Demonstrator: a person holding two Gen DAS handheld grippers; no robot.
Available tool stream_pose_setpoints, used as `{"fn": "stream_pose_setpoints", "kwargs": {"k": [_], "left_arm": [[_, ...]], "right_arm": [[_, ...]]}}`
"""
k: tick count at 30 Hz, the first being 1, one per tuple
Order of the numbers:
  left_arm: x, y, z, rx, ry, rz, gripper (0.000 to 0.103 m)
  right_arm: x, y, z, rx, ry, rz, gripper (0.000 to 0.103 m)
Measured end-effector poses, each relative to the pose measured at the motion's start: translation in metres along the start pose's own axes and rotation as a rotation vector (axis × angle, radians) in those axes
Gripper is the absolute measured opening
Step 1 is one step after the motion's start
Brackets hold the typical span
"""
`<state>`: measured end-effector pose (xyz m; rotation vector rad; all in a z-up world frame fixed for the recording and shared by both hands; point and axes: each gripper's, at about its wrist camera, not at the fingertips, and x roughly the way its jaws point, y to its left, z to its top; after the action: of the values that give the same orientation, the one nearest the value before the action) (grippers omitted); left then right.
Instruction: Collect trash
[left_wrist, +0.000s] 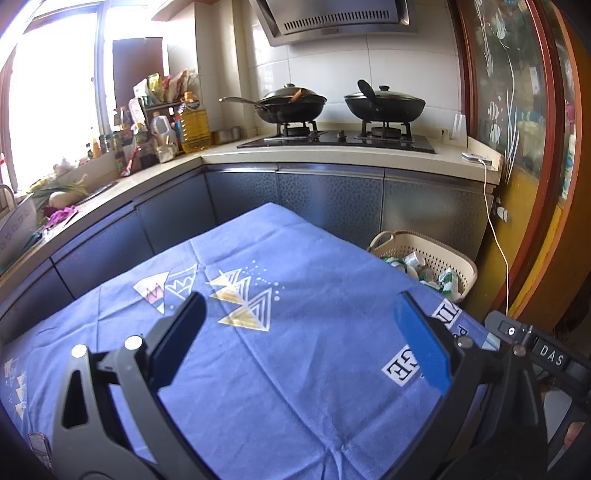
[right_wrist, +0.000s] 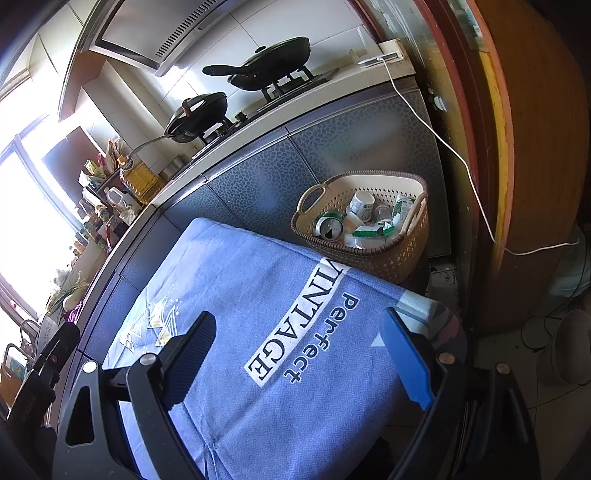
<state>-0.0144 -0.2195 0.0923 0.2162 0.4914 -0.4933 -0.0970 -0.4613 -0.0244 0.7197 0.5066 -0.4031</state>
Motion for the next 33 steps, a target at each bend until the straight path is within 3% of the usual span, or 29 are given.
{"fn": "stream_pose_setpoints", "kwargs": {"k": [33], "left_arm": [[0.006, 0.0049, -0.0093, 0.027, 0.019, -0.035, 0.097]], "right_arm": [[-0.0011, 0.0004, -0.0023, -0.002, 0.004, -0.001, 0.089]]}}
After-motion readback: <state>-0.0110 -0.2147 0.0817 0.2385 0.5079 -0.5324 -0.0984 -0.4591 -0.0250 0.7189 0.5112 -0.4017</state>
